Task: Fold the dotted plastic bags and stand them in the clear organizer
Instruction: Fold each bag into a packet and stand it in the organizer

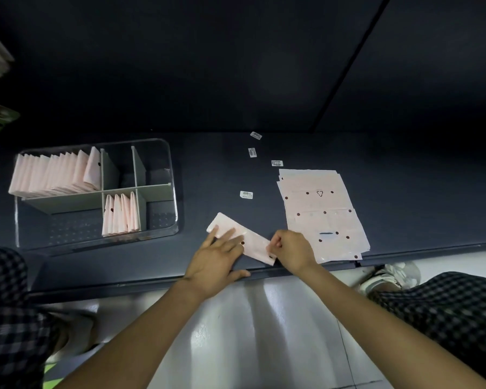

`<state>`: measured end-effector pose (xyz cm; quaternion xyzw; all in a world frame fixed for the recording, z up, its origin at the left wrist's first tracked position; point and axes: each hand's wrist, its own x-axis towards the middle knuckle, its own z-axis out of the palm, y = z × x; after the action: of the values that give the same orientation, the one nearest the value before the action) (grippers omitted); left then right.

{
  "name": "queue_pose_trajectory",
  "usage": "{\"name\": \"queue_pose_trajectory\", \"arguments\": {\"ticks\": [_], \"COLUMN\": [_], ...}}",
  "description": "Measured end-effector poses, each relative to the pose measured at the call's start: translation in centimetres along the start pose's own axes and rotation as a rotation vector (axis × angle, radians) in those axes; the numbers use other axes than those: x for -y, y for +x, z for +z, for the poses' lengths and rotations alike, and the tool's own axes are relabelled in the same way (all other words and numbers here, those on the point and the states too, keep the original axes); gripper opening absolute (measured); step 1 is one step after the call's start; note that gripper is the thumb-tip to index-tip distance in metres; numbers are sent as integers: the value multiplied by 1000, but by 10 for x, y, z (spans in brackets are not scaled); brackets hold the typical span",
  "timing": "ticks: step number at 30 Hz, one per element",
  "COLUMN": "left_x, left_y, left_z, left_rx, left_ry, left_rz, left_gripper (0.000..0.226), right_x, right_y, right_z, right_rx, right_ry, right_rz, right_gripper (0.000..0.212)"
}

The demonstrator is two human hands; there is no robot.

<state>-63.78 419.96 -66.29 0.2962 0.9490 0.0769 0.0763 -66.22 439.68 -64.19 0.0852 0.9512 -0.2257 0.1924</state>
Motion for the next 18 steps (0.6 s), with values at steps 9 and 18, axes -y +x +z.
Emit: {"name": "queue_pose_trajectory", "arguments": {"ticks": [9,18], "left_x": [2,-14], "left_y": [-16,-18], "left_z": [10,28], "left_rx": [46,-187], "left_ry": [132,174], "left_rz": [88,55], "left_gripper": [82,75], "right_x": [-4,-24], "right_y": [-30,-29], "right_z": [17,14], "right_rx": [48,48], "right_ry": [-1,-359], "right_rz": [-140,-779], "right_gripper": [18,76]}}
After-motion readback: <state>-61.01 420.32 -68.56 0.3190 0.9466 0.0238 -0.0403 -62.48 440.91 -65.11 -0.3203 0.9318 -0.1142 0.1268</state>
